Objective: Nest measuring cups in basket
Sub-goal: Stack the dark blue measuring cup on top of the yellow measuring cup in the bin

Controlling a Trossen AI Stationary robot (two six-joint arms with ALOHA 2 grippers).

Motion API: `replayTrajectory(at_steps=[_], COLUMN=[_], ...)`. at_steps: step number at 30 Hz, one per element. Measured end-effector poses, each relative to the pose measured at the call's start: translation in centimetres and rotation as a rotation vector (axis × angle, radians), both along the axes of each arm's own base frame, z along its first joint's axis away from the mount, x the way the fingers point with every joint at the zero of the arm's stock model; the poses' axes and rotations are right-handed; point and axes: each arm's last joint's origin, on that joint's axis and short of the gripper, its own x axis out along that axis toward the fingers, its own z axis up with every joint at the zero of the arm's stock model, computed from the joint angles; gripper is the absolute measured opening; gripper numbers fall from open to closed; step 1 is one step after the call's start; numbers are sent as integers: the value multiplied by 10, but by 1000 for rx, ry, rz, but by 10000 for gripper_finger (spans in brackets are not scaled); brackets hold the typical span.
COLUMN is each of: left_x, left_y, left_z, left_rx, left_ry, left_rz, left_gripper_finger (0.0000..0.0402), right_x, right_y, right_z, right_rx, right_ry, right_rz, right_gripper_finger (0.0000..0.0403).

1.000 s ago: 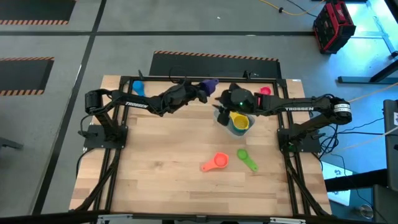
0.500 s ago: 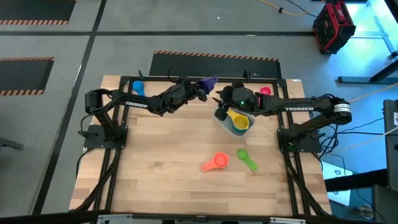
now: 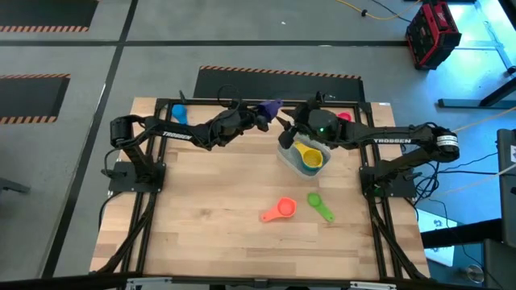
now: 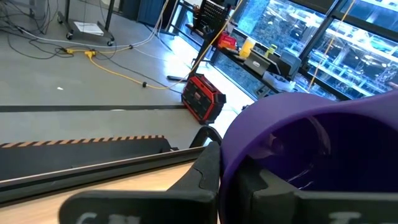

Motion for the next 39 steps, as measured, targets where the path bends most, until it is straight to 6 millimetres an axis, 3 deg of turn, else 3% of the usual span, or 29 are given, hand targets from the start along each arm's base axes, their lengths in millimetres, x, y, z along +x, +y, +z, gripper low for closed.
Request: replayTrajectory(at_steps=[10, 18, 22, 32, 39], left_x=[2, 3, 3, 3, 4], left_y=[-5, -10, -9, -9, -10], left_z=[0, 0, 0, 0, 1], left_rx=[1, 6, 7, 16, 12], left_ry=[-4, 2, 2, 10, 8], left_rz=[-17, -30, -30, -28, -56], left_gripper_finger=[2, 2, 2, 3, 23], right_x=[-5, -4, -4, -4, -3], right_y=[-19, -21, -21, -21, -20], right_z=[10, 19, 19, 19, 18], right_rx=[121, 90, 92, 93, 104], right_ry=[-138, -215, -217, -217, -208], right_rz=[133, 170, 168, 173, 229], right_gripper_finger=[154, 152, 125, 13, 9])
